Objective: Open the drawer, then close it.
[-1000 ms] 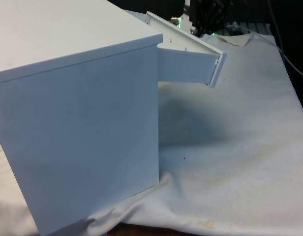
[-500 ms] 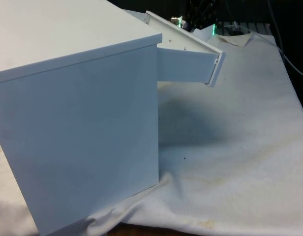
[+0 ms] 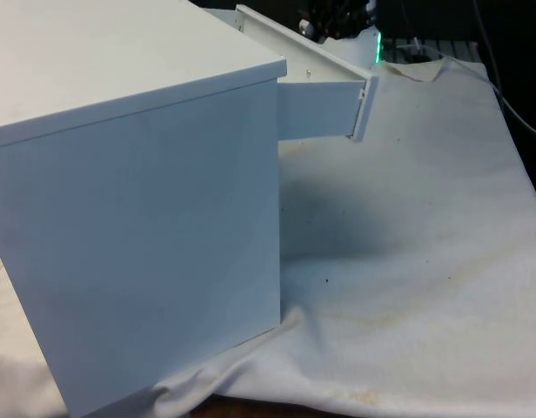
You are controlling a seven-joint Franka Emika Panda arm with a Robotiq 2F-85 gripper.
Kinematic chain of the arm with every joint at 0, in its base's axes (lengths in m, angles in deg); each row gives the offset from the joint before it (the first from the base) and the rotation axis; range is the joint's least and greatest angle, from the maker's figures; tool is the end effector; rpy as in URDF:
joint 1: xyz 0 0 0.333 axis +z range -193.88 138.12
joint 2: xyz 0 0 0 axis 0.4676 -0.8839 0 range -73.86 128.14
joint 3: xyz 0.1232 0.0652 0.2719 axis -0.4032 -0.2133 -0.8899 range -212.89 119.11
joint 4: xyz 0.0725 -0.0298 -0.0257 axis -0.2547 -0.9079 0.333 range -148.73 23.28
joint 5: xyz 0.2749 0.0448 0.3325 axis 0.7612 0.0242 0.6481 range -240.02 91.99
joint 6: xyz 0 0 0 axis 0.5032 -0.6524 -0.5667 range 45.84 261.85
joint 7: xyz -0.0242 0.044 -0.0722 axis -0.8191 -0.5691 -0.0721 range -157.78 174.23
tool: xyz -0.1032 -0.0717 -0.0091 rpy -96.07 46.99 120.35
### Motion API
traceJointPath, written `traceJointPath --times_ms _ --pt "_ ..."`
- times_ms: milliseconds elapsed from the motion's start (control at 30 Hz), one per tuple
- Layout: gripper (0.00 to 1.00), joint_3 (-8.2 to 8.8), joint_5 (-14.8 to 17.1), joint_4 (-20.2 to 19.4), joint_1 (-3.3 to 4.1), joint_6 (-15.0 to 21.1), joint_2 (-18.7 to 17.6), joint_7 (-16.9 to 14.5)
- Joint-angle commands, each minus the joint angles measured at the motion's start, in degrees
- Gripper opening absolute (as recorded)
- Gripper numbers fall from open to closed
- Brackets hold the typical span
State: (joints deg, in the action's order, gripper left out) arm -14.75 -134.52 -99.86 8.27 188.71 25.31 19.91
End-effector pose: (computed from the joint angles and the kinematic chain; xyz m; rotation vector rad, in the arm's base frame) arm 0.5909 0.0340 0.3354 2.2771 0.7811 0.3755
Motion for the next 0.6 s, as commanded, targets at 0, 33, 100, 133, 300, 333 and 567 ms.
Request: traceJointPath --times_ms 0,33,100,133,300,333,567 --pt "0.00 0.34 -0.34 0.92 -0.17 0.11 -0.52 -0.40" --pt "0.00 0.46 -0.34 1.15 -0.17 0.11 -0.63 -0.46" --pt "0.00 0.57 -0.34 1.43 -0.23 0.11 -0.74 -0.57" --pt "0.00 0.74 -0.34 1.72 -0.23 0.11 -0.86 -0.69" --pt "0.00 1.60 -0.34 3.27 -0.23 0.11 -1.55 -1.15" --pt "0.00 1.78 -0.34 3.50 -0.29 0.11 -1.66 -1.20" --pt "0.00 2.69 -0.57 5.04 -0.34 0.29 -2.41 -1.43"
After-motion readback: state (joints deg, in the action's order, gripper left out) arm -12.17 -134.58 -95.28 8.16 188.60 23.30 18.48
